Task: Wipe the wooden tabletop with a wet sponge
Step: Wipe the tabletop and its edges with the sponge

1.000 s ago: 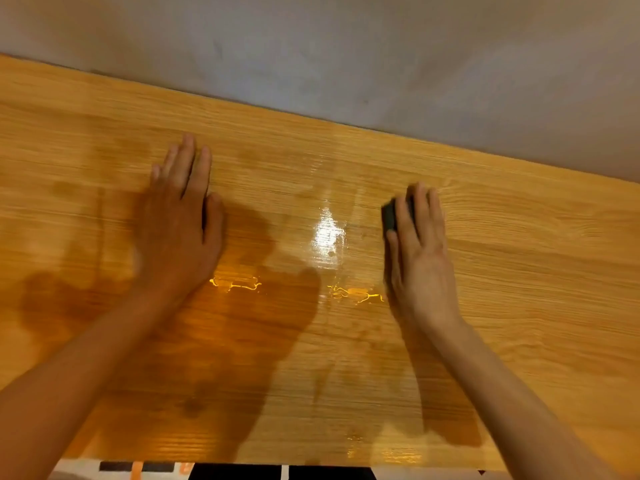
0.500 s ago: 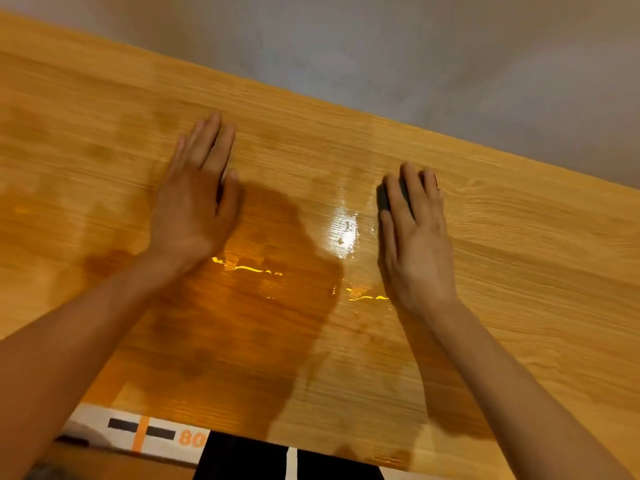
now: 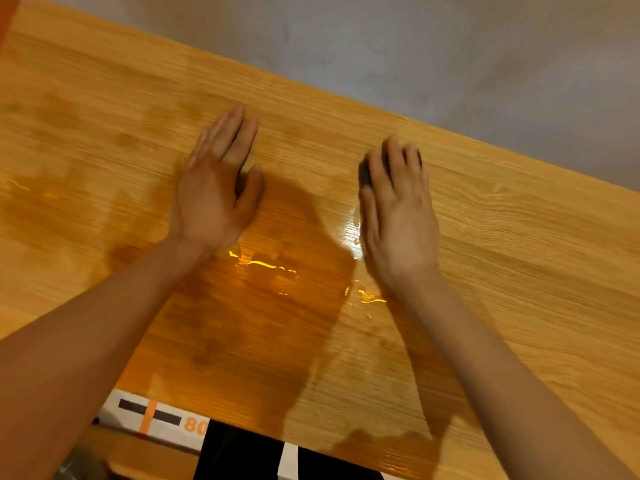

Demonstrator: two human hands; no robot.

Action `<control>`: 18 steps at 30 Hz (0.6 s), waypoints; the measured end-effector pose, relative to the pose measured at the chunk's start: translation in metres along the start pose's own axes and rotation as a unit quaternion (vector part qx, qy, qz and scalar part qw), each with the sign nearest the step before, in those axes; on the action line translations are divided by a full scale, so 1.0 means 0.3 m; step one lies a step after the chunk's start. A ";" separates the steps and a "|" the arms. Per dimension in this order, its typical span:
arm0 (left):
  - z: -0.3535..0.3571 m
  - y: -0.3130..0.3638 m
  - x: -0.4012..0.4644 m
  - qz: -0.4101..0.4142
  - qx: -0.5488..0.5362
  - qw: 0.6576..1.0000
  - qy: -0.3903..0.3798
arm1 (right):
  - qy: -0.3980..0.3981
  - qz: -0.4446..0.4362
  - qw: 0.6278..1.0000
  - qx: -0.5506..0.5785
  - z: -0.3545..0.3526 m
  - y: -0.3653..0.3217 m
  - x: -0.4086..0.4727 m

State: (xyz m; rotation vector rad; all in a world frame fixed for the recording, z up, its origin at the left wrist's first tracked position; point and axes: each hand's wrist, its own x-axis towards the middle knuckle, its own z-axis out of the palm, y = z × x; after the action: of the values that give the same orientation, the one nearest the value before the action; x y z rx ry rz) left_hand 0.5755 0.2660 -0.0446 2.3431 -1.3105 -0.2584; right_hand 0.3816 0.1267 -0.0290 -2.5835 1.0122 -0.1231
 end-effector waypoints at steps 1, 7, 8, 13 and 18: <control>-0.001 -0.001 -0.001 0.000 0.000 1.000 0.000 | 0.015 0.022 1.000 0.007 0.000 -0.003 0.084; -0.004 -0.016 0.010 -0.001 0.004 1.000 -0.016 | 0.039 0.041 0.998 0.027 0.040 -0.104 0.046; -0.003 -0.019 0.010 -0.002 0.008 1.000 -0.022 | 0.029 0.030 0.999 0.032 0.050 -0.129 -0.040; 0.004 -0.024 0.010 0.011 0.017 1.000 -0.020 | 0.007 0.035 0.999 0.005 0.055 -0.165 -0.016; 0.013 -0.031 0.005 0.010 0.028 0.999 -0.026 | 0.040 0.076 0.996 0.004 0.079 -0.202 0.305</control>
State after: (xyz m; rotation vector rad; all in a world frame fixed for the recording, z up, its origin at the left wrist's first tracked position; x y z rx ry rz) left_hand 0.5819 0.2679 -0.0524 2.3833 -1.3802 -0.2816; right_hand 0.4930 0.1134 -0.0337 -2.5013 1.2296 -0.1914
